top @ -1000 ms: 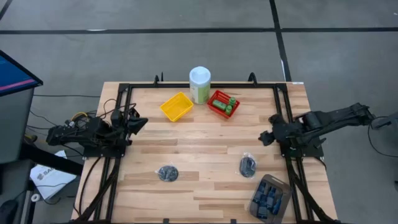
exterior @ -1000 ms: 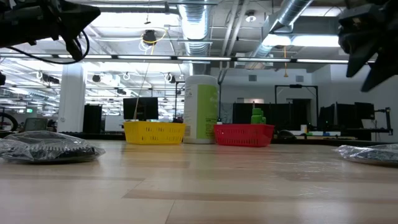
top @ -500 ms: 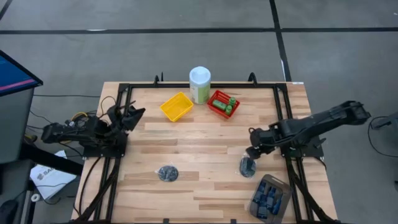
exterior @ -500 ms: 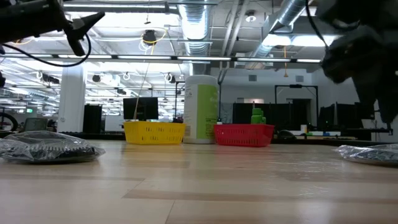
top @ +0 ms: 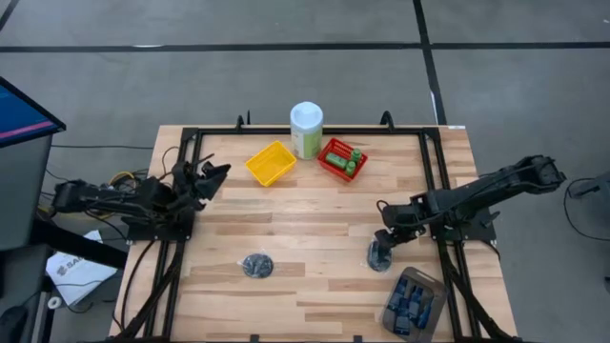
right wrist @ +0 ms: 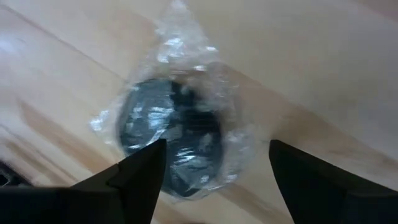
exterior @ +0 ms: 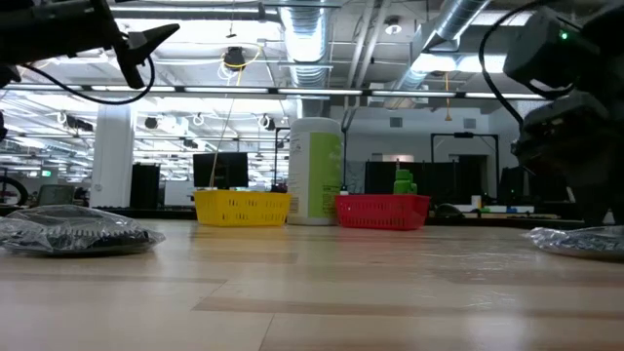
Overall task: Pick & Place Travel size toiletries
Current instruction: Put the black hairbrush in the yellow bin
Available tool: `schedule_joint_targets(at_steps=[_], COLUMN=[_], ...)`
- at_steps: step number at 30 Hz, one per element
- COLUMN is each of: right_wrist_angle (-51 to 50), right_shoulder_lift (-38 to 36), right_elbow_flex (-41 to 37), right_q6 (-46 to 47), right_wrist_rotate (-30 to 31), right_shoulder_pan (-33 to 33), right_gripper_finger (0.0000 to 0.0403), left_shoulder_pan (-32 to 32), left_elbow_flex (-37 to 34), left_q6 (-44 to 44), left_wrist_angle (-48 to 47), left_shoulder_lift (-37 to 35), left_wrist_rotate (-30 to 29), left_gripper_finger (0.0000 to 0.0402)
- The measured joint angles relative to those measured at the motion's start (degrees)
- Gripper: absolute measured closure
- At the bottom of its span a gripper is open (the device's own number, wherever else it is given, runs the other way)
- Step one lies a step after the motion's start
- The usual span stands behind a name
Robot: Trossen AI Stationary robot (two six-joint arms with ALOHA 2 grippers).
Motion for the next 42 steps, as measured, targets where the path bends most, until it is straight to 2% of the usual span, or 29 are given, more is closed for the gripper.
schedule_joint_targets(at_steps=[3, 6, 15, 20, 26, 31, 37, 42], right_wrist_angle=[0.50, 0.43, 2.87, 2.95, 4.69, 6.93, 5.58, 0.22], right_shoulder_lift=[-0.09, -0.07, 0.01, 0.00, 0.00, -0.55, -0.49, -0.09], right_elbow_flex=[-0.88, -0.98, -1.12, -1.12, -1.10, 1.36, 8.84, 16.08], right_q6=[0.22, -0.06, -1.52, -2.10, -2.72, -3.10, -11.73, -22.01], right_wrist_rotate=[-0.86, -1.17, -2.79, -2.75, -2.09, 2.12, 4.43, 5.03], right_shoulder_pan=[0.00, 0.00, 0.04, 0.04, 0.00, -1.09, -6.77, -13.25], right_gripper_finger=[0.0133, 0.0161, 0.0326, 0.0392, 0.0400, 0.0402, 0.0402, 0.0403], left_shoulder_pan=[0.00, 0.00, 0.00, 0.00, 0.00, 0.00, 0.00, 0.01], left_elbow_flex=[0.53, 0.86, 0.92, 0.92, 0.92, 1.78, 8.89, 15.58], left_q6=[0.00, 0.04, 0.07, 0.09, -0.30, -2.84, -2.81, -3.03], left_wrist_angle=[-0.01, 0.17, 0.37, 0.37, 0.36, 0.03, -5.28, -6.65], left_shoulder_lift=[1.07, 1.52, 1.56, 1.55, 1.54, 3.61, 13.32, 23.40], left_wrist_rotate=[0.02, 0.02, 0.02, 0.02, -1.00, -1.07, 1.89, 6.36], left_gripper_finger=[0.0181, 0.0176, 0.0176, 0.0176, 0.0176, 0.0176, 0.0184, 0.0167])
